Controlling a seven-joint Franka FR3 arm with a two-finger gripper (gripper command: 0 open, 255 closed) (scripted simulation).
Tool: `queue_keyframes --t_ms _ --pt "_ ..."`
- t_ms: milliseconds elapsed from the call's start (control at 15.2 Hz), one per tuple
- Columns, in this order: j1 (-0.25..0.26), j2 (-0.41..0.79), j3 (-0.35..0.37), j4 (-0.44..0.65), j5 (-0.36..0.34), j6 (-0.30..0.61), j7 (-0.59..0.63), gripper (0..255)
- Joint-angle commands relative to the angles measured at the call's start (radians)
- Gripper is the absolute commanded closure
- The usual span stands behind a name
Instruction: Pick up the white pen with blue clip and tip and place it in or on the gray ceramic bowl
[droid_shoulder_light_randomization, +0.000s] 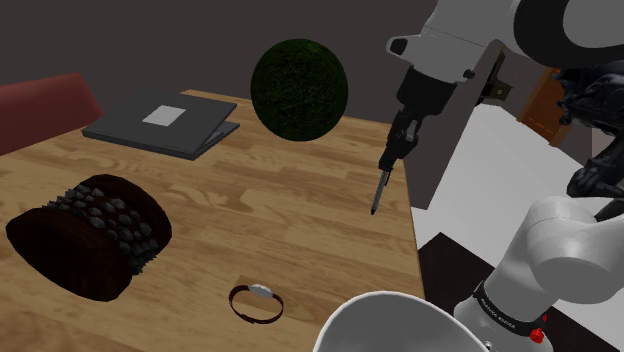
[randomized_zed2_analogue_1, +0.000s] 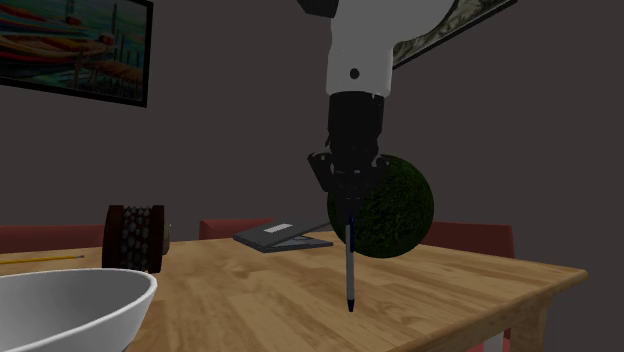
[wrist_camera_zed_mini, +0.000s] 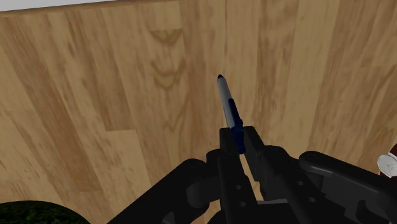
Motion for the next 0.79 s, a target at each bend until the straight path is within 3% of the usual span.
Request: queue_keyframes --t_ms 0,726 --pt "-0.001 0.003 -0.002 0.015 -0.002 -0.012 0.001 255" --pt "-0.015 0.050 -0.019 0.194 -0.024 -0.144 0.010 255"
